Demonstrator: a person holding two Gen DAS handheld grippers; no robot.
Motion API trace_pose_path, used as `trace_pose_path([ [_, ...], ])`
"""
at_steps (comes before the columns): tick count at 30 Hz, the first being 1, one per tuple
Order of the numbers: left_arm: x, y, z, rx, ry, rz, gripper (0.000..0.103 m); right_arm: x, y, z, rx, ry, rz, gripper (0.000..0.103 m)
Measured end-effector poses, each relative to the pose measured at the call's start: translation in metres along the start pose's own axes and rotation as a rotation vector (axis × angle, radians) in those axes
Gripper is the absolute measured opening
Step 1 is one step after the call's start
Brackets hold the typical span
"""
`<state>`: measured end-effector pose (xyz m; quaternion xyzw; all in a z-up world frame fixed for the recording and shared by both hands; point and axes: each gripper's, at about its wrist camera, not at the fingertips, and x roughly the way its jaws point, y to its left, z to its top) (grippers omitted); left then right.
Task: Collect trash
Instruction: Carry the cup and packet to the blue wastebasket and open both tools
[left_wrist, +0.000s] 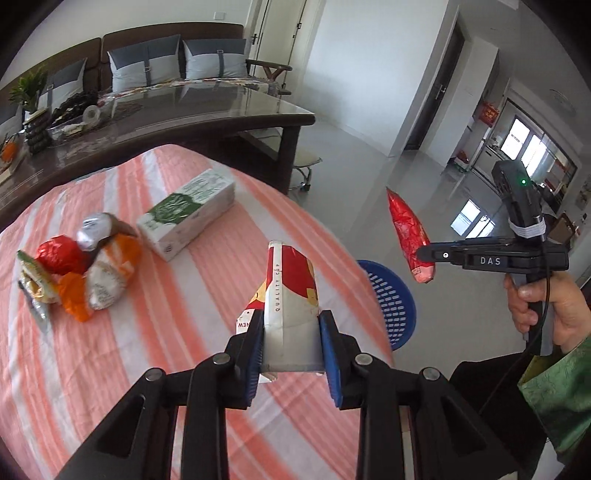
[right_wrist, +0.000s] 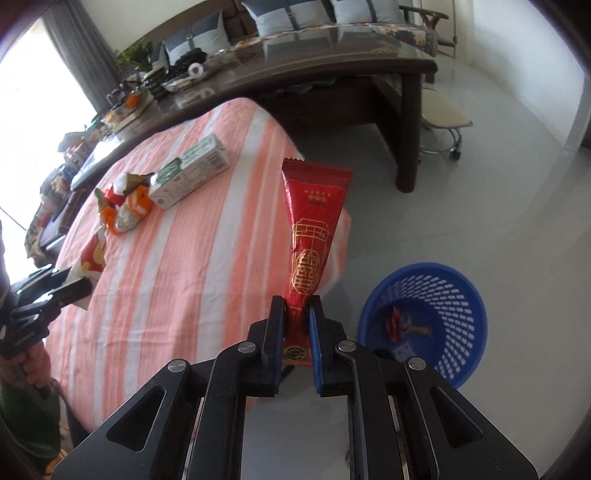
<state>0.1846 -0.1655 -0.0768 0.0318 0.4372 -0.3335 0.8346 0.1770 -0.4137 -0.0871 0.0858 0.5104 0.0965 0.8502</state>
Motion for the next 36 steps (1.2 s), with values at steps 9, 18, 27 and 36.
trace_pose_path([
  [9,0.106,-0.107,0.036,0.056,0.068,-0.119,0.029,0.006,-0.107,-0.015,0.13,0.047,-0.101,0.011],
  [18,0.197,-0.151,0.045,0.064,0.144,-0.137,0.03,0.036,-0.181,-0.036,0.251,0.099,-0.119,0.011],
  [27,0.252,-0.161,0.039,0.065,0.198,-0.139,0.03,0.05,-0.208,-0.041,0.319,0.129,-0.086,0.011],
  [36,0.277,-0.175,0.033,0.109,0.215,-0.134,0.038,0.058,-0.222,-0.042,0.35,0.13,-0.064,0.014],
])
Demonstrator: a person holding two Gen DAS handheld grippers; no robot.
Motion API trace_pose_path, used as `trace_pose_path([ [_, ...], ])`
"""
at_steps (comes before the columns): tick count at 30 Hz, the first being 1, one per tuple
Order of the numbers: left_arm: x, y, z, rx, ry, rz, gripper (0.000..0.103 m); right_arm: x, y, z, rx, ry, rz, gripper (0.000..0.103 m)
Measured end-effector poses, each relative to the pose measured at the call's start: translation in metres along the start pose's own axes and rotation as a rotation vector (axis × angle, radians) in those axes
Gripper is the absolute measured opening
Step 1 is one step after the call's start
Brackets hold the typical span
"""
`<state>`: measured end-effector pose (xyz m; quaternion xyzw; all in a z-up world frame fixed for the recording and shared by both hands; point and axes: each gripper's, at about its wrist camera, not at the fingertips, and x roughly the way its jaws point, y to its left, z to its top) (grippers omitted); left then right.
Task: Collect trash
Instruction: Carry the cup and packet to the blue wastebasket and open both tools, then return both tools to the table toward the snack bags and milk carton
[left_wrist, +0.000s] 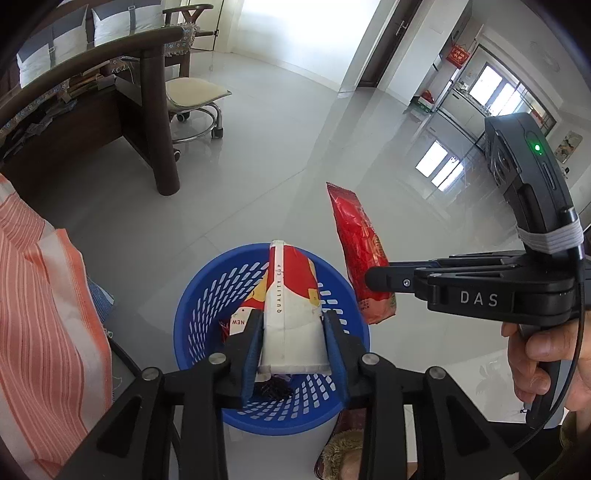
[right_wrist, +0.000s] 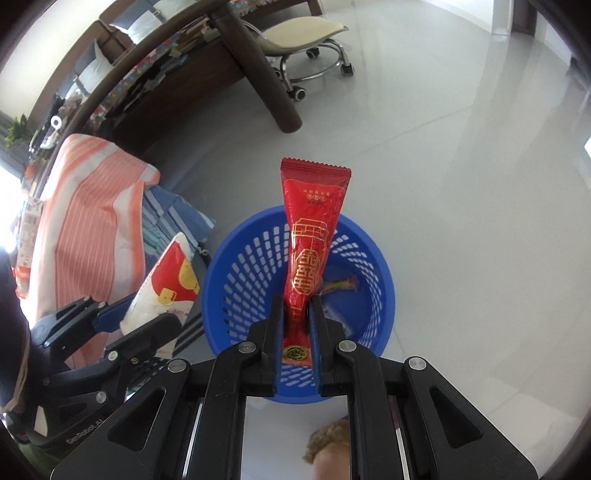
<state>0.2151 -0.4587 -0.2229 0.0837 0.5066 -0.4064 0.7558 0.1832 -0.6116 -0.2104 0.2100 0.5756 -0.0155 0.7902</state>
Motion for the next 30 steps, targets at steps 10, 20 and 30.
trace_pose_path([
  [10,-0.018,-0.004,0.0,-0.001,-0.094,0.009,0.068,-0.006,-0.01,0.001,0.043,-0.047,-0.006,0.052],
  [20,-0.119,-0.002,-0.036,0.045,-0.226,0.073,0.078,-0.046,0.017,0.001,-0.048,-0.231,-0.205,0.089],
  [30,-0.202,0.06,-0.114,-0.067,-0.26,0.175,0.084,-0.083,0.114,-0.019,-0.215,-0.455,-0.204,0.097],
])
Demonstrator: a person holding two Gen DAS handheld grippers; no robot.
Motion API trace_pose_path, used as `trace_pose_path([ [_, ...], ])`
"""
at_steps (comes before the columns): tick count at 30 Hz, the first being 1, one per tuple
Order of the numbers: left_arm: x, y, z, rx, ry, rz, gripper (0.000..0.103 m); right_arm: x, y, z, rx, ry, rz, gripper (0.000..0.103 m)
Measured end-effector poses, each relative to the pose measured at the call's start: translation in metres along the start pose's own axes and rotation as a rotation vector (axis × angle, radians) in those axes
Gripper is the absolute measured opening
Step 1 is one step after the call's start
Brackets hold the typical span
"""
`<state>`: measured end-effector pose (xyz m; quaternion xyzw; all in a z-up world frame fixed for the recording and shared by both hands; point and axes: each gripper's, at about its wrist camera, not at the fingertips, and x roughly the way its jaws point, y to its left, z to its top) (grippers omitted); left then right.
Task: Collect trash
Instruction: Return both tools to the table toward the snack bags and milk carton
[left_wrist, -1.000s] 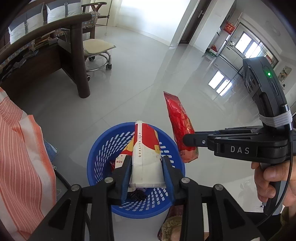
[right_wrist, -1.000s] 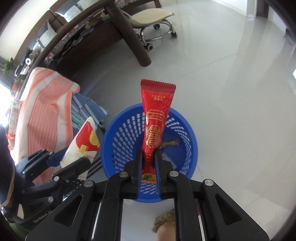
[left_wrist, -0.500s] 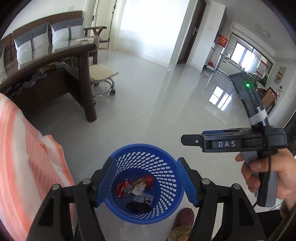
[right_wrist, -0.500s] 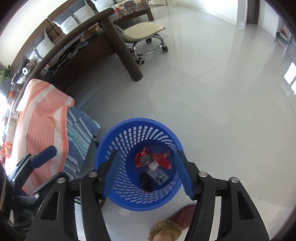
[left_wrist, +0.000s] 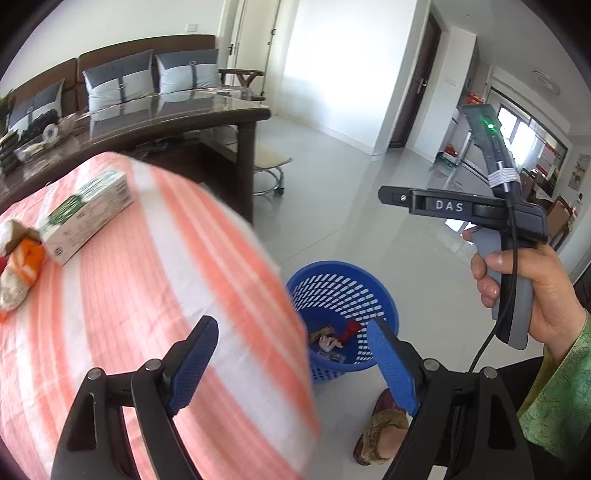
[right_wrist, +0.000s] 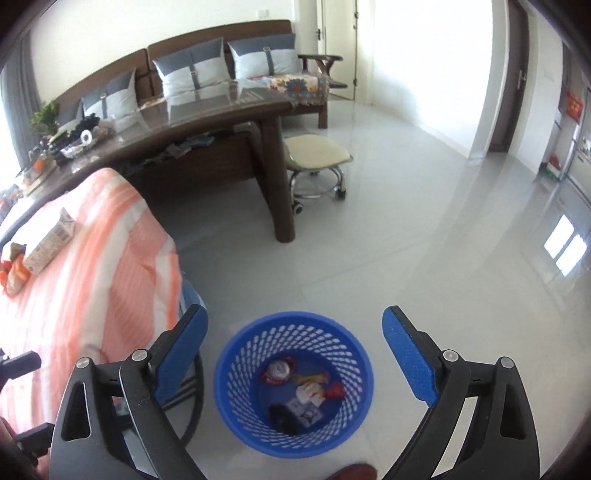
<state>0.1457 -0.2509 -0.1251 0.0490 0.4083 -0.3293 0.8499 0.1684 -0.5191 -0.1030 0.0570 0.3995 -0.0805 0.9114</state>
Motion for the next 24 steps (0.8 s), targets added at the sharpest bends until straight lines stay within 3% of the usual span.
trace_pose_path([
  [3,-0.024,0.041,-0.018,-0.062,-0.004,0.091,0.084,-0.012,0.048,-0.006,-0.065,-0.057,0.045,0.098],
  [5,-0.04,0.069,-0.032,-0.084,-0.003,0.192,0.084,-0.019,0.086,-0.017,-0.11,-0.066,0.086,0.098],
  [9,-0.072,0.126,-0.059,-0.117,0.011,0.381,0.084,-0.029,0.166,-0.043,-0.186,-0.039,0.23,0.098],
  [13,-0.096,0.178,-0.077,-0.18,0.018,0.505,0.084,-0.028,0.249,-0.059,-0.311,0.001,0.316,0.098],
  [17,-0.111,0.218,-0.096,-0.276,0.045,0.512,0.084,-0.014,0.309,-0.071,-0.401,0.061,0.336,0.098],
  [20,-0.117,0.228,-0.104,-0.325,0.033,0.46,0.086,0.002,0.336,-0.078,-0.446,0.113,0.332,0.098],
  [24,-0.114,0.233,-0.1,-0.318,0.043,0.46,0.086,0.008,0.34,-0.086,-0.435,0.115,0.318,0.102],
])
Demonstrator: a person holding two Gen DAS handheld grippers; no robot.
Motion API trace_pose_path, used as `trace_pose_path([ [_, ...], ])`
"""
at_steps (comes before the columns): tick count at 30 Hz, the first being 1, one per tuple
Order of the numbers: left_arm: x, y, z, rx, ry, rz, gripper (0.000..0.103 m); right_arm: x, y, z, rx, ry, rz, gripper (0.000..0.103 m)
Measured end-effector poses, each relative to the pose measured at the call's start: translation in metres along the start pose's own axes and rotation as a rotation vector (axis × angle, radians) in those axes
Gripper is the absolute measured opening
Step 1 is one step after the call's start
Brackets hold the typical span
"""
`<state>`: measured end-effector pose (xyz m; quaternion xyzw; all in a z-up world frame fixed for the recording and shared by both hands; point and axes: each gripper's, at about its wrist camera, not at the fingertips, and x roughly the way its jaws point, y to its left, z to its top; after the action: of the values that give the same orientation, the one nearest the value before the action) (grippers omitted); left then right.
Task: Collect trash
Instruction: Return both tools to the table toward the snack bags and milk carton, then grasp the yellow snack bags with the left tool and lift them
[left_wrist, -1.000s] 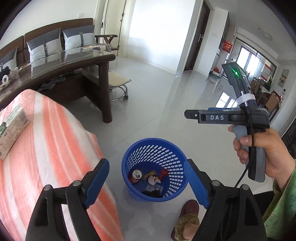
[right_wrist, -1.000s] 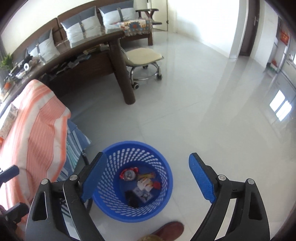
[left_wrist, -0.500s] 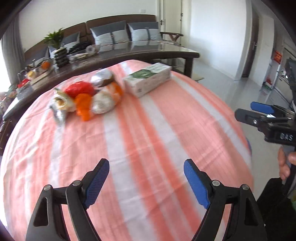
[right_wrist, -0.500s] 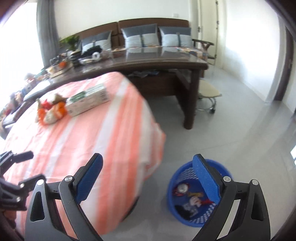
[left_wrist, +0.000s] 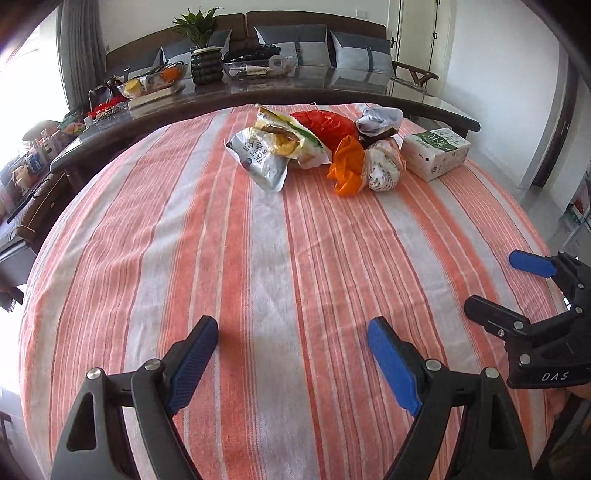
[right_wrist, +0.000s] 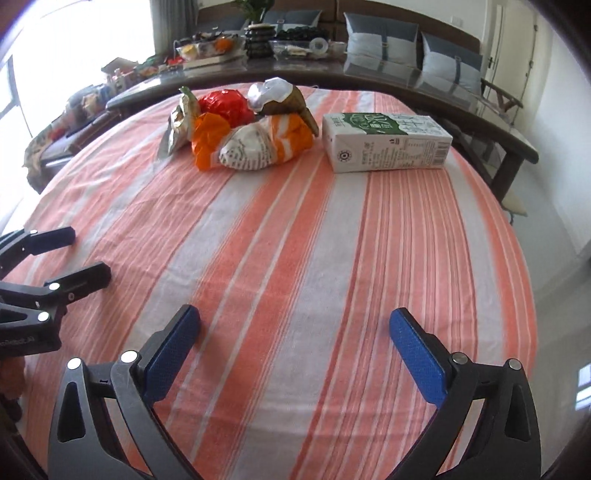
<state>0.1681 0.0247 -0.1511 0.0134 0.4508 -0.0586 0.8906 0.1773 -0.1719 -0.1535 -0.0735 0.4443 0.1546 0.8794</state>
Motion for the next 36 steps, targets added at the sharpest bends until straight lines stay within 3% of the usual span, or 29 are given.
trace_pose_path([
  [5,-0.009,0.001,0.045,-0.049,-0.059,-0.035,0.086,-0.004,0.001,-0.003,0.002,-0.004,-0.004,0.102],
  [10,-0.008,-0.001,0.106,-0.086,-0.143,-0.001,0.086,-0.004,0.0,-0.003,0.002,-0.004,-0.004,0.102],
  [14,0.031,-0.001,0.136,-0.109,-0.107,0.042,0.086,-0.005,0.0,-0.003,0.003,-0.004,-0.004,0.102],
  [17,0.055,0.006,0.135,-0.129,-0.067,0.066,0.086,-0.005,0.001,-0.003,0.004,-0.005,-0.004,0.102],
  [18,0.058,0.01,0.132,-0.132,-0.061,0.051,0.08,-0.005,0.001,-0.003,0.004,-0.005,-0.005,0.102],
  [22,0.054,0.027,0.115,-0.119,-0.047,-0.026,0.035,-0.005,0.001,-0.003,0.005,-0.005,-0.004,0.102],
  [30,0.02,0.099,0.063,-0.131,-0.037,-0.02,0.039,-0.005,0.0,-0.003,0.006,-0.005,-0.004,0.102],
  [32,0.014,0.109,0.055,-0.111,-0.034,-0.051,0.051,-0.005,0.0,-0.003,0.006,-0.005,-0.004,0.102],
  [34,0.011,0.111,0.05,-0.079,-0.037,-0.089,0.072,-0.005,0.001,-0.003,0.006,-0.005,-0.004,0.102],
  [36,0.01,0.105,0.052,-0.036,-0.047,-0.115,0.074,-0.005,0.0,-0.003,0.006,-0.005,-0.004,0.102],
])
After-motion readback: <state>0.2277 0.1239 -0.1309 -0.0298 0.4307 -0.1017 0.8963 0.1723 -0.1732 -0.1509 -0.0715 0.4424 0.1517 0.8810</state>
